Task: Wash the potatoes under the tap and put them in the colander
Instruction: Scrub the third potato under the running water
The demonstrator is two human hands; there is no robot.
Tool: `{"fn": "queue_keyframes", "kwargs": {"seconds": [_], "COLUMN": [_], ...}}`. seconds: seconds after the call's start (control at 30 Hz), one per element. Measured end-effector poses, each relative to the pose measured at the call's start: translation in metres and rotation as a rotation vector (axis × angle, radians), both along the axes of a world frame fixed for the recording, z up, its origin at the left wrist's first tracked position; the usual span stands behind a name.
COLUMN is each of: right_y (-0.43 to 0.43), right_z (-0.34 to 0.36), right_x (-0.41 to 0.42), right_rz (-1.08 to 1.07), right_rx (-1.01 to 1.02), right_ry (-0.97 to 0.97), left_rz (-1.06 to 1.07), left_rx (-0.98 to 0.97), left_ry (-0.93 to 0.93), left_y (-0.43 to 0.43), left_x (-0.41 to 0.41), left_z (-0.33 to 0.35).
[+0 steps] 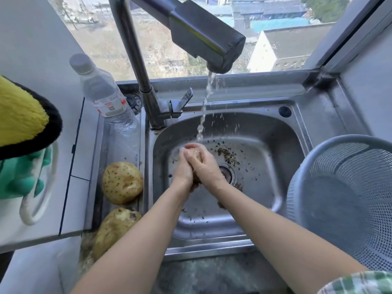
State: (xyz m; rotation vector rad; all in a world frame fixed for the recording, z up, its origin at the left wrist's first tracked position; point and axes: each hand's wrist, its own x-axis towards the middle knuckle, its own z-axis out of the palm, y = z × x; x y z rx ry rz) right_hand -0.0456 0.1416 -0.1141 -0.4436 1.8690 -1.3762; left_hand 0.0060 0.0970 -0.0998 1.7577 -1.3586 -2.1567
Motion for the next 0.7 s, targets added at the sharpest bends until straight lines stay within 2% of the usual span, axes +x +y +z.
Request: {"fn": "queue_keyframes", "kwargs": {"seconds": [0.07,0.17,0.2,0.3,0.43,0.5,0.63,0.7], "right_y": [0.000,-0.010,-0.013,-0.012,-0.008,-0.009,-0.015,-0.015], "right_z": [-0.001,0.005,0.005,0.006,0.013,0.014,0.016,0.012], "right_x": [-0.005,-0.012,-0.012,-0.005,-0.006,-0.012,-0.015,-0.013], "right_rz": [-0.003,-0.248,-0.300,-0.204,0.006,-0.032,-0.277,-0.265], "right_rx": [-0.022,0.044,0.073,0.050,-0.051,-0.036,0.055,0.050], "right_ry": [-0.041,-0.300,-0.331,-0.243,-0.145,-0.146,-0.324,-0.297], "left_rz": [-0.059,-0.173,-0.191,-0.136,-0.007,-0.071,-0.217,-0.238], "left_rx": [-0.047,-0.179,-0.198,-0.205,-0.207,-0.256,-0.398,-0.511], "left_ry": [-0.047,-0.025,0.003,0.038,-0.098,-0.147,-0.045,-0.084], "left_y": [-0.001,0.002,0.003,0.002,-0.009,-0.009,0.001,0.001], "left_x": [0.003,0.007,0.007,0.006,0.010,0.009,0.009,0.011], "left_z": [0.003,0.000,-0.001,0.003,0.005,0.002,0.003,0.005]}}
